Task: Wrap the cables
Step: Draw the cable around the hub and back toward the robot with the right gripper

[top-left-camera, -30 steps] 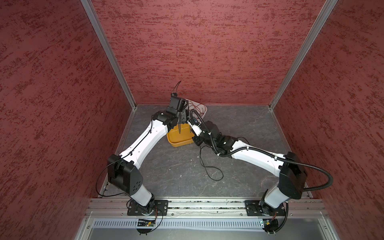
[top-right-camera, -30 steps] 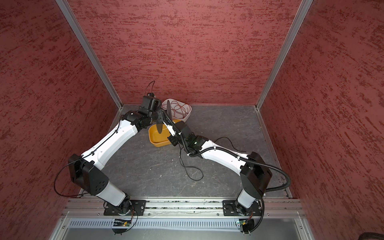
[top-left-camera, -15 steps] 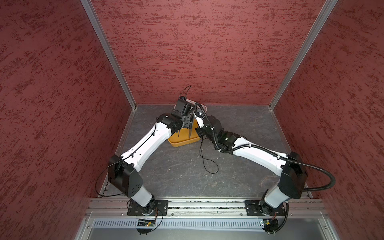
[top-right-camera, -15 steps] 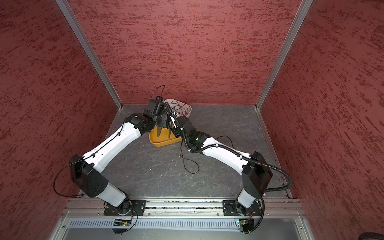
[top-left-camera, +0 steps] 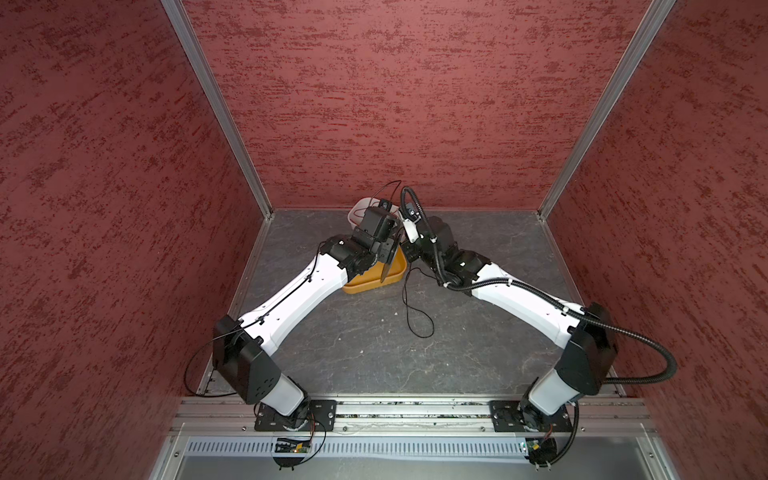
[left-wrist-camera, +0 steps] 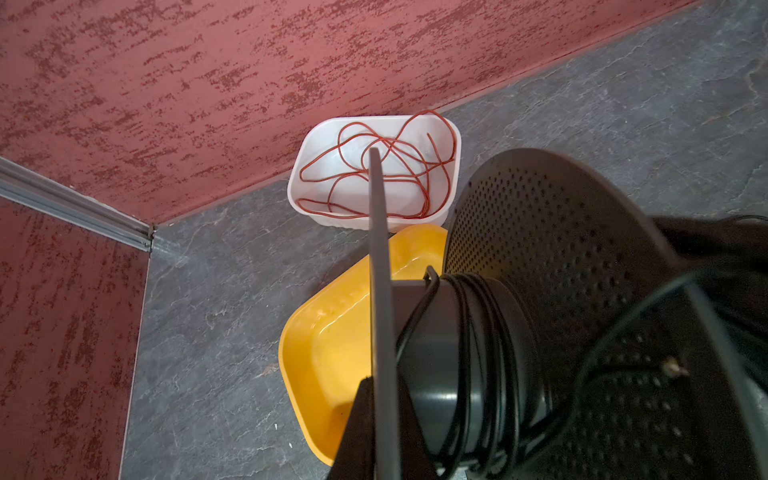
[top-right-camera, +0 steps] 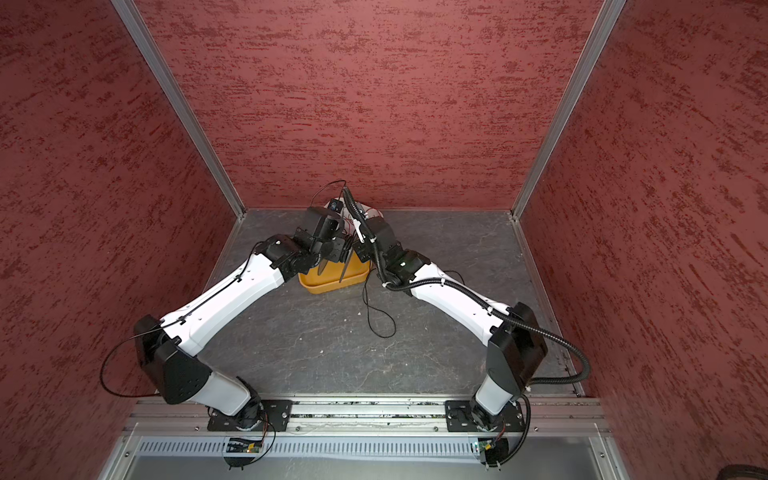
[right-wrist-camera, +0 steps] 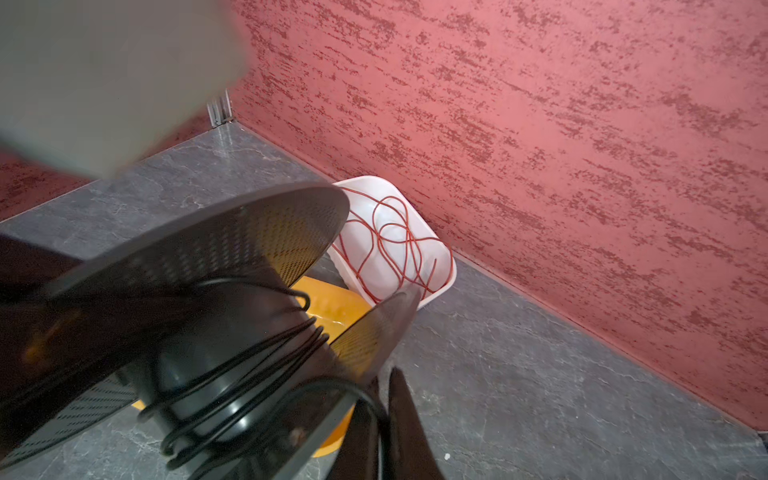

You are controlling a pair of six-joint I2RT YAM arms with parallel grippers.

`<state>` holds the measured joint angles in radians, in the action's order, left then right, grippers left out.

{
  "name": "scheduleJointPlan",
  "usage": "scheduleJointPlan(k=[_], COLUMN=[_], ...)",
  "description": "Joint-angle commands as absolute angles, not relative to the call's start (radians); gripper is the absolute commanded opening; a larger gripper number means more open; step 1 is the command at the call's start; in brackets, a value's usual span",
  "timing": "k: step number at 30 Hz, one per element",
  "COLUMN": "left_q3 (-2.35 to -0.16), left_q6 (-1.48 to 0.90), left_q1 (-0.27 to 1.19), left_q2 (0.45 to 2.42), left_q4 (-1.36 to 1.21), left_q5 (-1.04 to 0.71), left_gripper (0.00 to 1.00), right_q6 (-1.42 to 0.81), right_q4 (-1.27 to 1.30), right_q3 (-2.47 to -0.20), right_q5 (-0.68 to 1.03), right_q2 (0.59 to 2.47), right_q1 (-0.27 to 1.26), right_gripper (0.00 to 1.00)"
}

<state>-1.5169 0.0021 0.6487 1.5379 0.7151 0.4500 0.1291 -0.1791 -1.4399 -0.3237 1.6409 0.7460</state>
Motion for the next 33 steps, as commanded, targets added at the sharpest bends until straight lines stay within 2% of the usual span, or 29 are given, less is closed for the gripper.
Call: scheduleJointPlan(k=[1,6,17,27,29,33], left_q3=[-1.505,-1.5,-1.499,-1.514,-1.511,-1.504], left_q6=[0.042,0.072,0.037,-0.078,-0.122,-0.189], left_q1=[0.66,0.685,0.69,0.585,0.542,0.489], left_q2=[1.491,1.453,1.33,1.24,1.228,1.215], left_q4=[0.709,0.714,0.719,0.693,0.675,0.629], left_q5=[0.465,0.441,0.324,0.048,-0.03,-0.091], left_gripper=[0.0,0.0,0.0,0.0,0.0,0.0], right_q6=[0.134,0.085,-0.009,-0.066,-0.095,-0.131], right_q4=[-0.19,-0.201,-0.088,0.049,0.091,0.147], right_q3=[-1.492,-1.483,-1.379,-1.255,-1.219,-1.151], right_q5=[-0.301,-0.147,0.199,0.486,0.542,0.613], right_q2=[1.638,1.638,1.673,1.717,1.717,1.695], right_q1=[0.692,0.615,0.464,0.442,0.442,0.443], right_gripper=[0.12,0.2,0.19,0.2,0.22,0.32])
